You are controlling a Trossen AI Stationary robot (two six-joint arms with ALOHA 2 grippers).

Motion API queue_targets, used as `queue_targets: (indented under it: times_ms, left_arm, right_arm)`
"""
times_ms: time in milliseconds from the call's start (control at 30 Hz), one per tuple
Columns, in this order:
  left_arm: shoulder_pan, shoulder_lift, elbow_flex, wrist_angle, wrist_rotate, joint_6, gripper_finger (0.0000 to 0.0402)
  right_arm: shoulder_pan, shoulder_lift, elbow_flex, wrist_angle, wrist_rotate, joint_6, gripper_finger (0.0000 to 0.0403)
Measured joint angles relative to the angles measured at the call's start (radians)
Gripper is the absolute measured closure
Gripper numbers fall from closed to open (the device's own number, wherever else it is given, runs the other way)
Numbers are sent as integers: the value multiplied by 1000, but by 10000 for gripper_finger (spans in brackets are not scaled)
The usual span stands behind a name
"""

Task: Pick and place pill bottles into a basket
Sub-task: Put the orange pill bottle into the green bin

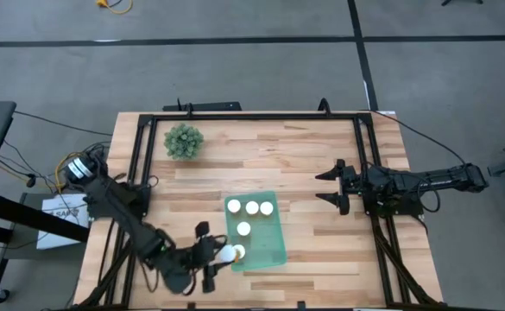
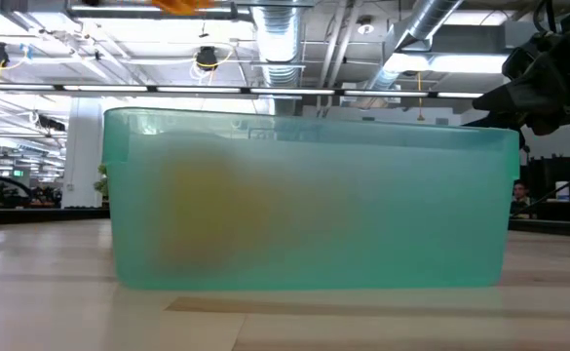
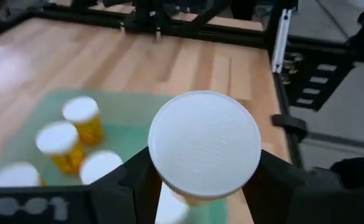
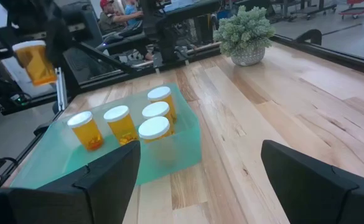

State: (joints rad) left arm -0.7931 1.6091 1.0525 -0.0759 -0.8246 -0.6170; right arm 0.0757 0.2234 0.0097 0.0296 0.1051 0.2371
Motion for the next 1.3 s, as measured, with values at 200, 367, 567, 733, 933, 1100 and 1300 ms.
queue_targets:
  times_ms: [200,367,567,733,933,1100,1300]
  left_arm:
    - [162,-7,0,44,112,207,229]
    - [278,-7,0,46,165,277,228]
    - [358,10,0,123,228,321,228]
    - [404,82,-1,226,329,346,228]
    - [446,198,-1,323,413,329,227]
    - [456,267,-1,380,460,306,227]
    - [456,293,-1,357,481,272,227]
  right_arm:
    - [0,0,0,0,0,0,76]
    - [0,0,0,0,0,0,76]
    - [0,0,0,0,0,0,76]
    - [0,0,0,0,0,0,76]
    - [0,0,0,0,0,0,76]
    - [0,0,0,0,0,0,76]
    - [0,0,0,0,0,0,76]
